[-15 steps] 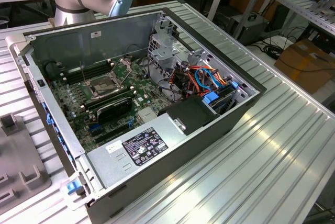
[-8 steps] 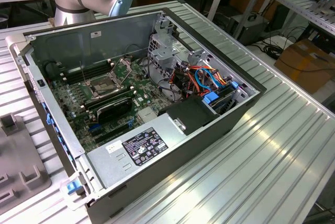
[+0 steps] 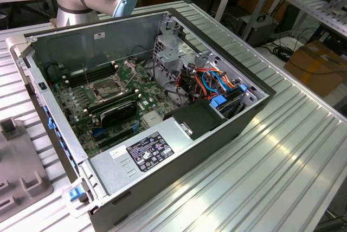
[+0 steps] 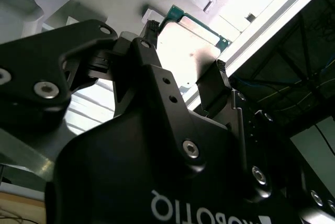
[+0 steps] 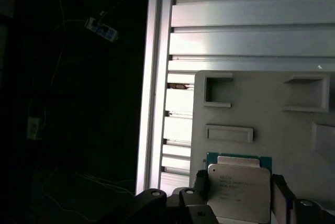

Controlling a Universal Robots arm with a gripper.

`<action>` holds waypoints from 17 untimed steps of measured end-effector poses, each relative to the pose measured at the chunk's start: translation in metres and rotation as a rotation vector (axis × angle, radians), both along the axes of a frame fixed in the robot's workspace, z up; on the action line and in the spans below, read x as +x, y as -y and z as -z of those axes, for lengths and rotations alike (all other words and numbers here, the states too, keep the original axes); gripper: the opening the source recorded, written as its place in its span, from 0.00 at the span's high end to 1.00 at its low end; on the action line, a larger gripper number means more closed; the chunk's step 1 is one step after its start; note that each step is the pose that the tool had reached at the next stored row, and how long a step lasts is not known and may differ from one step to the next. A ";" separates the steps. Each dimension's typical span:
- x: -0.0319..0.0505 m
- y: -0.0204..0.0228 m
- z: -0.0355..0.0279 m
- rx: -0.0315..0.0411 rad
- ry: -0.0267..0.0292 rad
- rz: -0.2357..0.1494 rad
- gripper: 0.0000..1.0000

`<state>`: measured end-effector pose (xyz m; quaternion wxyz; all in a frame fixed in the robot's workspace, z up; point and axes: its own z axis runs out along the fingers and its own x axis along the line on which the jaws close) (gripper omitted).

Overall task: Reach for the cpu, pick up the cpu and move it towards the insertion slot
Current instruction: 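Pick up the cpu and move it towards the insertion slot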

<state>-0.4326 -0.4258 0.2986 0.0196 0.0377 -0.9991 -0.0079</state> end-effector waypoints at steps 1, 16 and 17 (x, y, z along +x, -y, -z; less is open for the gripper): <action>0.0000 0.0000 -0.0004 0.0000 0.0001 0.000 0.45; 0.0000 0.0000 -0.0094 -0.0007 0.0000 0.000 0.45; 0.0000 0.0000 -0.0094 -0.0006 0.0001 0.000 0.45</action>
